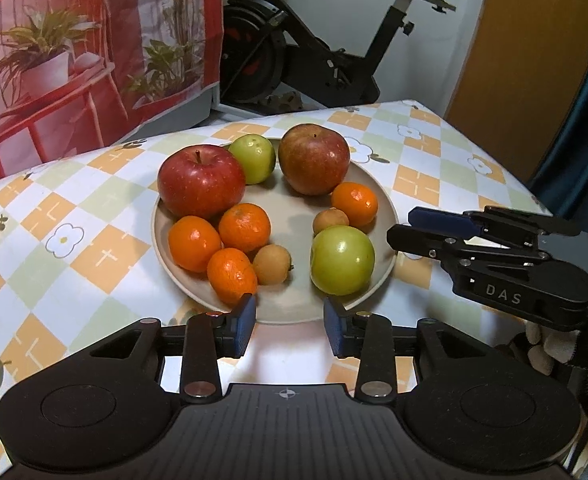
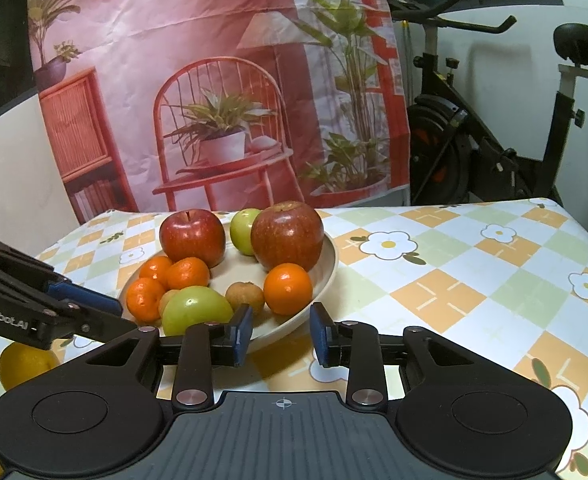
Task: Organize fruits
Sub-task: 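Lower both kiwis onto the plate and open both grippers, then move both tools back to the yellow lemon on the table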
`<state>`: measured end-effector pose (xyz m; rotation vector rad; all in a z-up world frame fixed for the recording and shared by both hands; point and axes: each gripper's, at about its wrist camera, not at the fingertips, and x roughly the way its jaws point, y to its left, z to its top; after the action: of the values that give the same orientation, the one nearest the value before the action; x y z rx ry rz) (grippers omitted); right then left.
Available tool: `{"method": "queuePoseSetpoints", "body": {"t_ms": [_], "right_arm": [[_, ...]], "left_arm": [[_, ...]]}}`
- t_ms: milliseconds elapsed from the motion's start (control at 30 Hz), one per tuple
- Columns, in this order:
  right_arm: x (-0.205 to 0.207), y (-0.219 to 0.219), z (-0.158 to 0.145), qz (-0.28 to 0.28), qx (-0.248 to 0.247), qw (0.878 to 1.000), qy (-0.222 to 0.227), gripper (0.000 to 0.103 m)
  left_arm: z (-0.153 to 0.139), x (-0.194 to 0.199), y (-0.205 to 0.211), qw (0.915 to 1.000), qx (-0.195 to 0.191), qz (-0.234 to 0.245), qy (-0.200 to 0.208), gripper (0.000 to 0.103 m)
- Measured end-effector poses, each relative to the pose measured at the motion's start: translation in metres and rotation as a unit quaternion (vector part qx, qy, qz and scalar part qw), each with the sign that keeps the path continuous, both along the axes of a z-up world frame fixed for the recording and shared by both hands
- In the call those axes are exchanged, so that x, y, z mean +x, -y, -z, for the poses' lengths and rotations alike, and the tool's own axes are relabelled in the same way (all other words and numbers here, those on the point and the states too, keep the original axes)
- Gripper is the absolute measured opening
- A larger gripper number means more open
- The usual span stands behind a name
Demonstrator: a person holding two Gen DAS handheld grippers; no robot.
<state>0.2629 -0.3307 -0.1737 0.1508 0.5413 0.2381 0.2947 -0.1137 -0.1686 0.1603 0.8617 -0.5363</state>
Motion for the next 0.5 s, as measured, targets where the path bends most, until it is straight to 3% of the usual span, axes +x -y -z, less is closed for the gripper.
{"method": "queuePoseSetpoints", "body": {"t_ms": [300, 500], "right_arm": [[-0.001, 0.002, 0.0, 0.003, 0.007, 1.0, 0.0, 0.03], [-0.001, 0.004, -0.001, 0.01, 0.003, 1.0, -0.003, 0.03]], "left_arm": [[-0.022, -0.016, -0.04, 0.9946, -0.075, -0.072, 0.002, 0.039], [-0.03, -0.03, -0.074, 0.9898, -0.087, -0.113, -0.001, 0.039]]}}
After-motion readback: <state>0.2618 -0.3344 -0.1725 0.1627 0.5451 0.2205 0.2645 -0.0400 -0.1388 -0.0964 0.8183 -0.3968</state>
